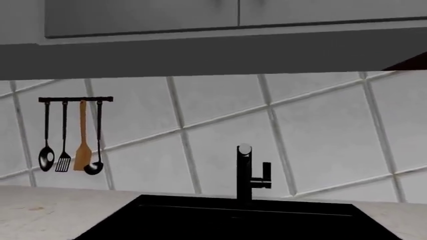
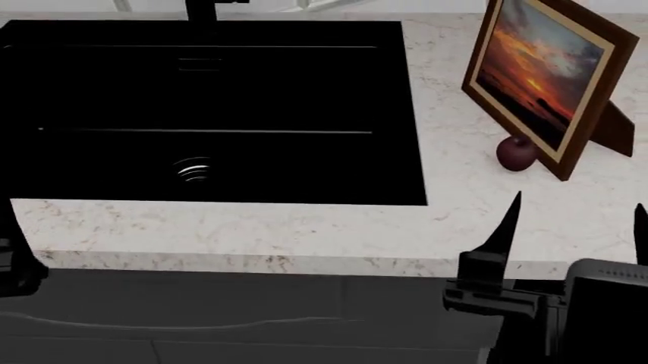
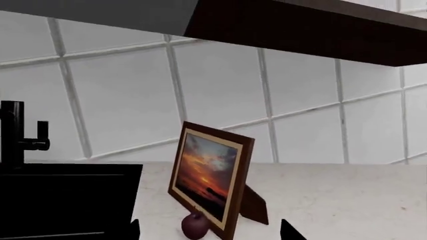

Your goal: Turn the sink spout to the right.

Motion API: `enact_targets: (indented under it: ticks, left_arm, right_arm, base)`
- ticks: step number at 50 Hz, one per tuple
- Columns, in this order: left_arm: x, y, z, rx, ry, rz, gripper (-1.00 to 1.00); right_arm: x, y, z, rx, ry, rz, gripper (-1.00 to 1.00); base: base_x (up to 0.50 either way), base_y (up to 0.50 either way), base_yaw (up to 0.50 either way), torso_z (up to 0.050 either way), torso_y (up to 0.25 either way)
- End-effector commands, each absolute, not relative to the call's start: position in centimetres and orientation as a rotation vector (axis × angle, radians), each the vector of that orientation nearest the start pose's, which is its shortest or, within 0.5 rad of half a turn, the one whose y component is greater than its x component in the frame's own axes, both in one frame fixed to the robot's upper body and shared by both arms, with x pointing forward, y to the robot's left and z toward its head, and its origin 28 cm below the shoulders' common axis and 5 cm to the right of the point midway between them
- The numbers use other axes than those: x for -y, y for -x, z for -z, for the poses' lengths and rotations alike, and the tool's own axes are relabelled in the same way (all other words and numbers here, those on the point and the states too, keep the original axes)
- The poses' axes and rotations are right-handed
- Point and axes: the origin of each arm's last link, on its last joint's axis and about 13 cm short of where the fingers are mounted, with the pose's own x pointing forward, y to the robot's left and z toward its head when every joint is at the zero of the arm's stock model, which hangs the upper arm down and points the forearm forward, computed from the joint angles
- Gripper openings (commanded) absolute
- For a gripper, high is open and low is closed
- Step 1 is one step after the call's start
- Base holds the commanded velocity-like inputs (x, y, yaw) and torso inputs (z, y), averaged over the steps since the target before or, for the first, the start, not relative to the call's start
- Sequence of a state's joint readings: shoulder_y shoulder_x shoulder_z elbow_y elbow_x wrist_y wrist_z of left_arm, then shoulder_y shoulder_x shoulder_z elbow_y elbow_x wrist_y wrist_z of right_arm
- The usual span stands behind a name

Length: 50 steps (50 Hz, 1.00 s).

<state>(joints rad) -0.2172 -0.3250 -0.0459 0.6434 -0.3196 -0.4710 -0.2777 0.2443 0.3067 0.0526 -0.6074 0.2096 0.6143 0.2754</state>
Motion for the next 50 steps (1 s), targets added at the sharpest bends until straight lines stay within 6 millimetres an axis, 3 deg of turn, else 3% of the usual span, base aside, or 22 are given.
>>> enact_targets:
  ticks: [1, 10, 50]
  left_arm:
    - [-25.4, -22.2, -18.0, 0.402, -0.03, -0.141, 1.0]
    - [-25.4, -22.2, -18.4, 0.414, -0.025, -0.136, 1.0]
    - [-25.1, -22.4, -19.6, 0.471, -0.021, -0.123, 1.0]
  right_arm:
    - [15.1, -23.5, -17.7, 0.274, 0.132, 0.225, 1.0]
    - [15.5, -24.5, -19.5, 0.305, 0.15, 0.234, 1.0]
    - [15.5, -24.5, -19.7, 0.33, 0.143, 0.221, 1.0]
  base:
    - [0.0, 0.0, 0.0, 0.0, 0.0]
    - [0.0, 0.0, 0.0, 0.0, 0.0]
    - [0.0, 0.02, 0.0, 0.0, 0.0]
